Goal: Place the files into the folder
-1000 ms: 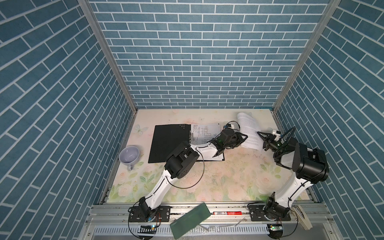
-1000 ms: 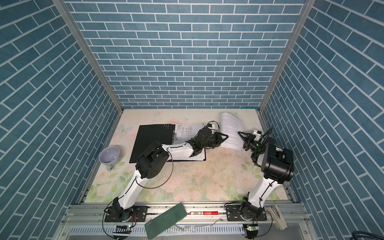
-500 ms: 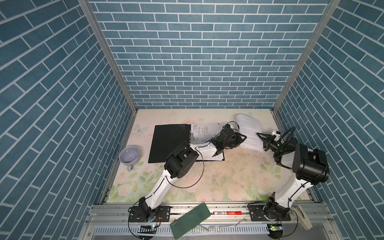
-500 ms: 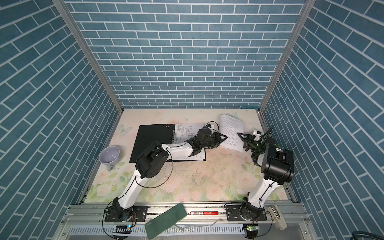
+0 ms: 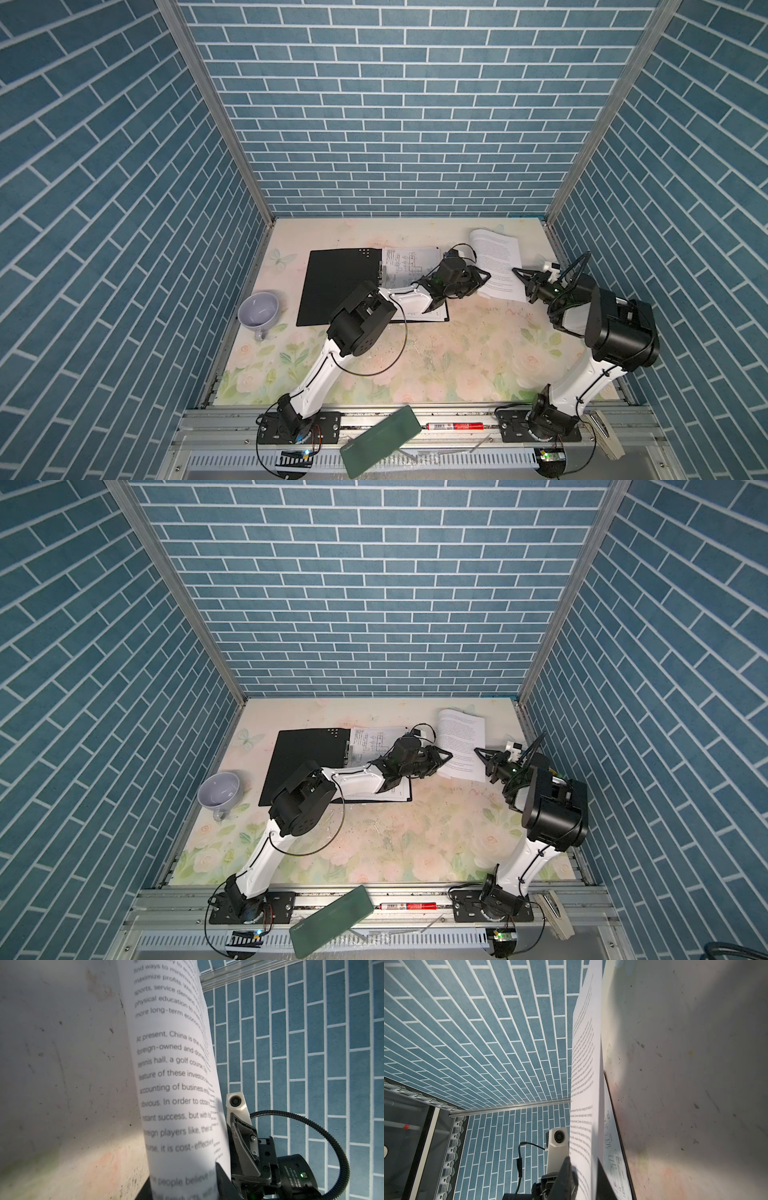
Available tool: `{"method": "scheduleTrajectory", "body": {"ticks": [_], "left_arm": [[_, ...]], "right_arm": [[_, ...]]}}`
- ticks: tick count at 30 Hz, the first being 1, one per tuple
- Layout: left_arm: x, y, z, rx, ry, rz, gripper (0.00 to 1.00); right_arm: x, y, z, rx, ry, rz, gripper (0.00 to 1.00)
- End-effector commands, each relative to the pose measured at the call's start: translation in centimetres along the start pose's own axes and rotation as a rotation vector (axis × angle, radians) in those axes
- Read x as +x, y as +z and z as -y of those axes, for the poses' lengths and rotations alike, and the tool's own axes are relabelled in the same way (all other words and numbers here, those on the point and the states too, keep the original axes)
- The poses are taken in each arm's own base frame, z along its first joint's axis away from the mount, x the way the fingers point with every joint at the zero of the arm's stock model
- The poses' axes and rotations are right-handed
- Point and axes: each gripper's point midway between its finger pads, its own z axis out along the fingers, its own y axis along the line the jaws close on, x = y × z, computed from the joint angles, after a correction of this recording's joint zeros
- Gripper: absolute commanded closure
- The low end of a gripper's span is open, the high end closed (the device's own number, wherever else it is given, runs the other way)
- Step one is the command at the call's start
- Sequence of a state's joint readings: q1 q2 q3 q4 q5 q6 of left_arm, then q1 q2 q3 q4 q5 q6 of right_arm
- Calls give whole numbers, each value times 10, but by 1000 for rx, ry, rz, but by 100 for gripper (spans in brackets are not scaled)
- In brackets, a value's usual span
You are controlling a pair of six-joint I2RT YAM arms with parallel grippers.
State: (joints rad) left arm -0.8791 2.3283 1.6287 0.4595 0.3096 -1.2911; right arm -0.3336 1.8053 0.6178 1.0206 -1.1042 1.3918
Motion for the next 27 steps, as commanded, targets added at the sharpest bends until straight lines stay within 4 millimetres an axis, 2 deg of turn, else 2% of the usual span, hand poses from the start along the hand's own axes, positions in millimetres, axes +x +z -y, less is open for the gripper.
{"method": "scheduleTrajectory", "body": {"ticks": [1,8,14,20,24,27], "left_arm": [[-4,-7,17,22,23,-3,59],[-4,-9,16,8,29,-12,57],[-7,-13,9,-15,29,-13,52],[-26,-30,-3,-74,49,-32,33],[-45,-54,-11,-176,123,-49,20],[-62,-76,-15,-249,174,-39,3]], "right_arm": [[-1,2,-20,-29,-71,-14,88],[1,5,-19,-21,-73,-22,100],[2,8,-23,-4,-86,-28,100],[-1,7,-43,12,-102,5,100],[9,19,-62,87,-152,-30,100],[18,32,-86,122,-208,-47,100]]}}
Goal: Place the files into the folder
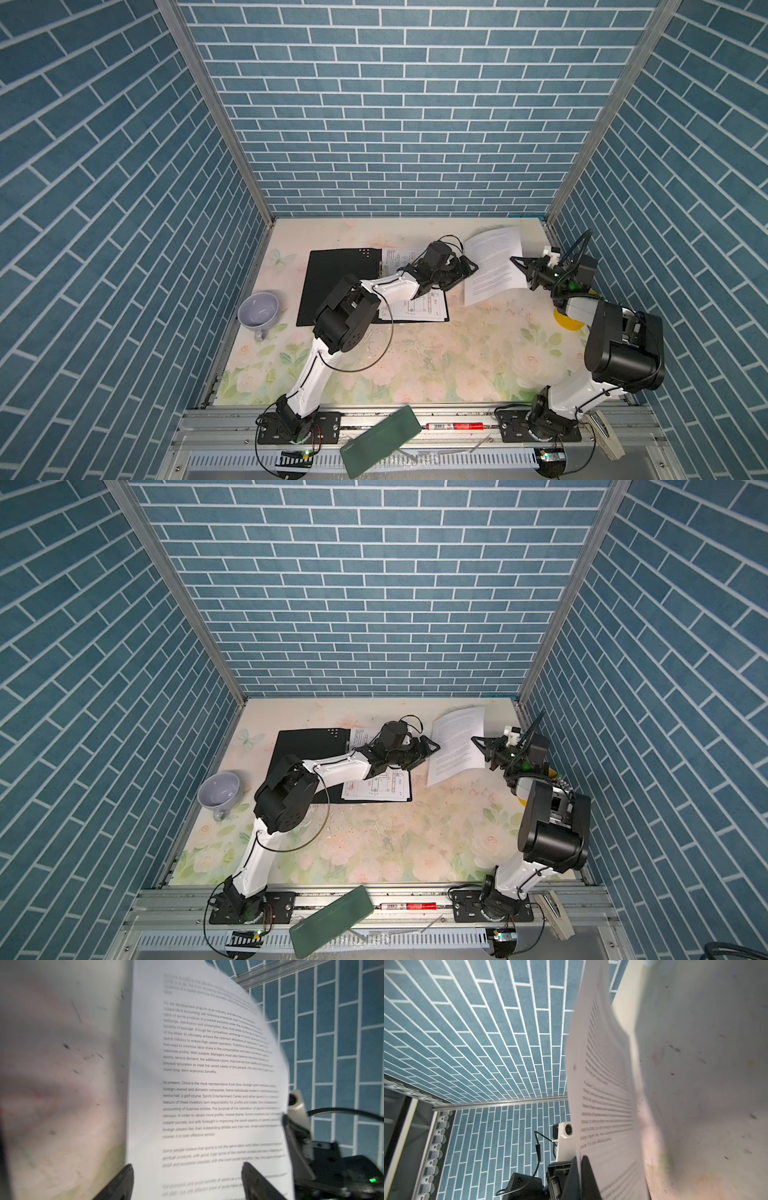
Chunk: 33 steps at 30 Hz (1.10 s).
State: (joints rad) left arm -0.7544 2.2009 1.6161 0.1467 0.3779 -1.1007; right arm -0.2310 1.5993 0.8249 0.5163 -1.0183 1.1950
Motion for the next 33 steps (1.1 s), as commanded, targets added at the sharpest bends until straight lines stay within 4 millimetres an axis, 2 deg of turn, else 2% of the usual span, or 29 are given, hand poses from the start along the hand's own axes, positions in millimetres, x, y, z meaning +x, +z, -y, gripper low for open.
{"method": "scheduleTrajectory", "body": {"ticks": [1,7,11,15,19,21,23,26,29,33], "left_arm": [[-16,-33,-4,-93,107,-7,0],[-41,-78,-28,-248,187,32,0],[-54,-111,-51,-370,230,47,0],[-68,-149,-78,-470,226,74,0],[-81,-185,-103,-551,201,101,0],[-86,-202,-114,-599,196,113,0],[-90,-215,-124,-629,190,118,0],[-93,-229,-136,-638,171,125,0],[-93,-239,-149,-639,142,139,0],[-90,-250,-165,-629,96,151,0]], "right_arm": [[8,11,-27,63,-89,-20,100],[27,47,-71,106,-161,-65,100],[46,78,-83,142,-178,-104,100],[75,117,-96,157,-193,-172,100],[104,154,-135,77,-216,-232,100],[108,164,-153,56,-241,-235,100],[107,168,-163,32,-257,-231,100],[102,168,-156,38,-251,-191,100],[105,165,-131,62,-212,-167,100],[117,156,-61,170,-146,-135,100]]}}
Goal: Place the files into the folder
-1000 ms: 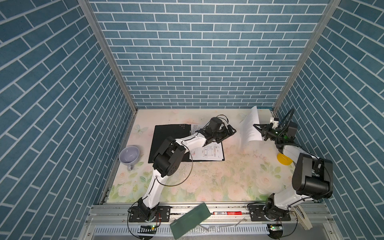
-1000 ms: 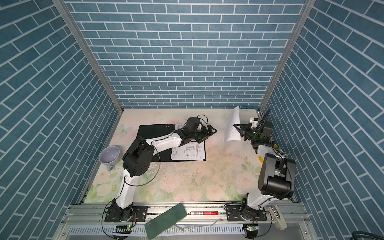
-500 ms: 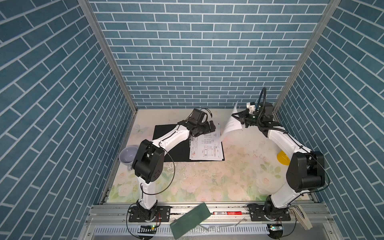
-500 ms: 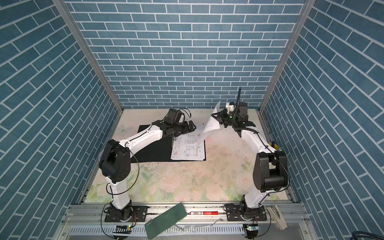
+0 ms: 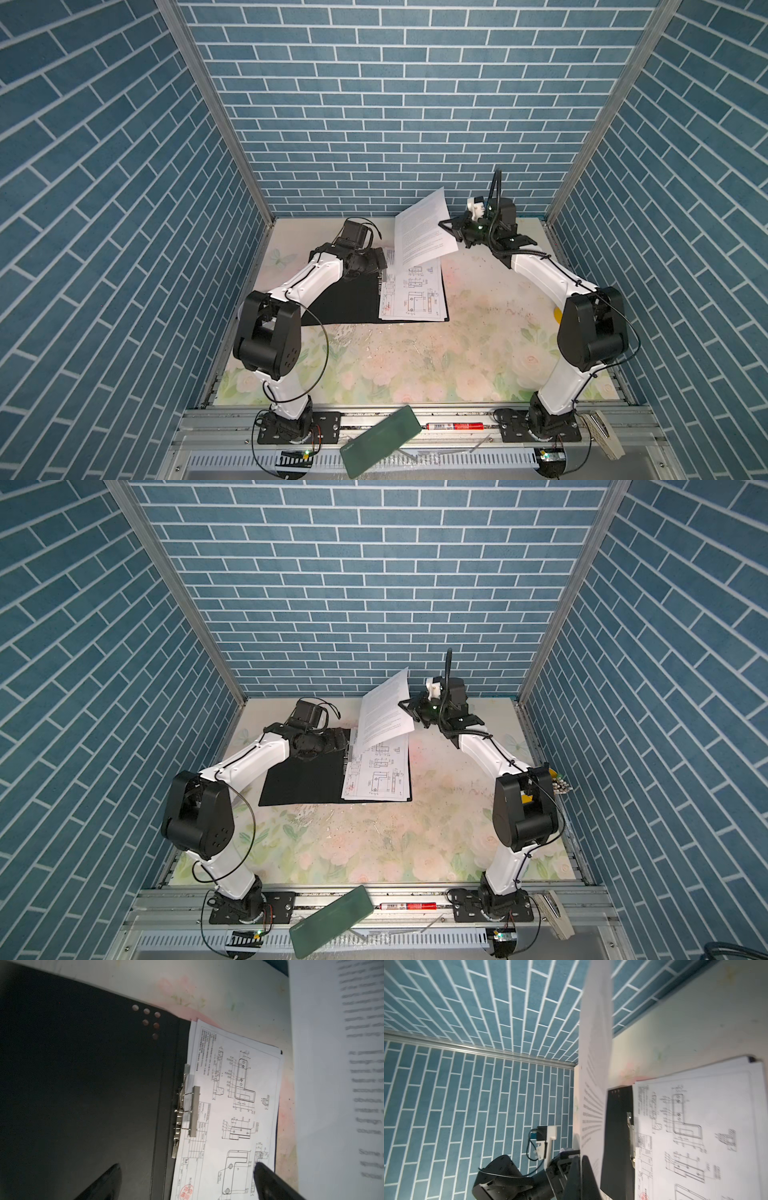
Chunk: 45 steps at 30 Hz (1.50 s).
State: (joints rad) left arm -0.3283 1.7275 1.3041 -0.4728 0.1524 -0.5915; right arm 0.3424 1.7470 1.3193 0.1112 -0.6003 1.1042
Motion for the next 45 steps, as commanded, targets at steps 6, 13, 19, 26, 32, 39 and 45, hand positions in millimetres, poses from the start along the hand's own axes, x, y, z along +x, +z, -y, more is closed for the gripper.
{"method": "scheduleTrajectory", "body": {"ticks": [6,13,19,26,32,39,45], "left_arm": [[21,4,-23,-4,-2,-75,0],[38,3,-23,48,-30,-89,0],[53,2,-24,84,-51,-105,0],[64,4,-17,149,-87,-109,2],[80,13,-1,192,-72,-145,4],[87,11,-1,203,-80,-142,5],[96,15,3,219,-88,-151,6]], "right_arm": [[48,14,114,211,90,22,100],[81,26,146,303,70,-36,100],[93,28,157,341,64,-32,100],[104,33,162,365,57,-42,100],[99,32,169,400,54,2,100],[98,35,172,395,88,20,100],[102,40,170,373,102,6,100]]}}
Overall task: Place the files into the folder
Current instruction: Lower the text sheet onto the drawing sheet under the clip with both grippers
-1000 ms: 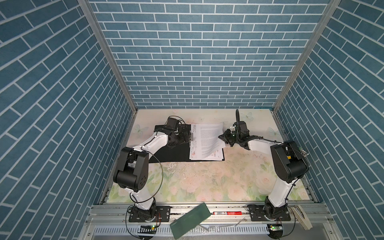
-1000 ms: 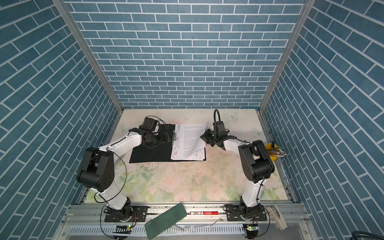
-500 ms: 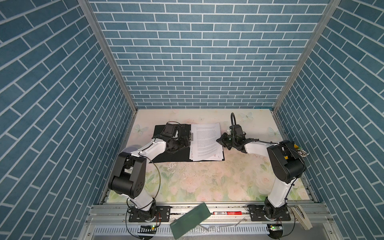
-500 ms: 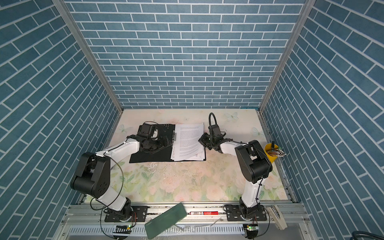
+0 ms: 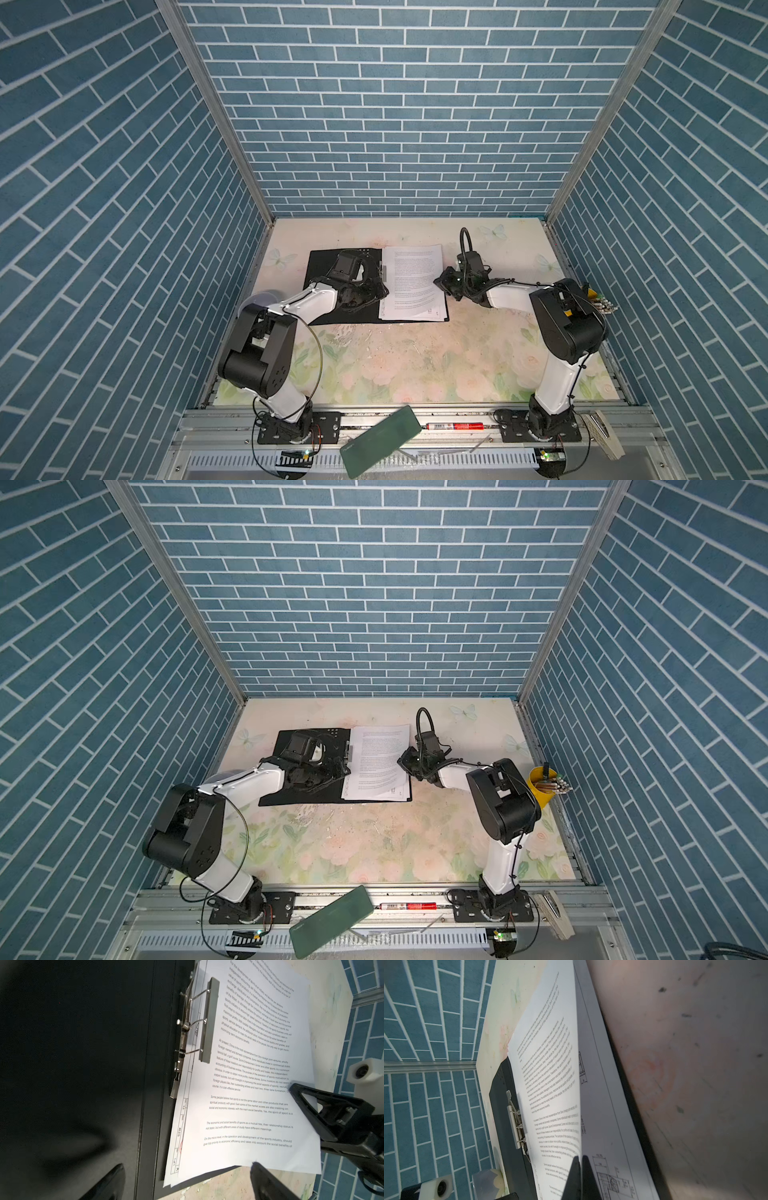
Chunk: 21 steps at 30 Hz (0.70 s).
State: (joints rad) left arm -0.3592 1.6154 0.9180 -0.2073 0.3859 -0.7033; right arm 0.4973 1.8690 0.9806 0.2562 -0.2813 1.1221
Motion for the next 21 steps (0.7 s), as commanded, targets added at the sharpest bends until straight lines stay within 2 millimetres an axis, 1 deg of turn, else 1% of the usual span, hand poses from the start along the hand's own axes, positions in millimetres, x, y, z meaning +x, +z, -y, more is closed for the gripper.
{"method": "scheduleTrajectory", "body": {"ticks": [1,14,18,21], "left_arm": [[3,-2,8,30,3,11,6],[5,0,14,44,12,13,6],[7,1,15,42,14,13,6],[8,1,15,44,15,13,7]], "right_arm": [[7,4,5,2,24,-6,100],[11,6,4,8,22,-9,100],[13,3,9,33,23,-7,100],[12,-1,9,40,20,2,95]]}}
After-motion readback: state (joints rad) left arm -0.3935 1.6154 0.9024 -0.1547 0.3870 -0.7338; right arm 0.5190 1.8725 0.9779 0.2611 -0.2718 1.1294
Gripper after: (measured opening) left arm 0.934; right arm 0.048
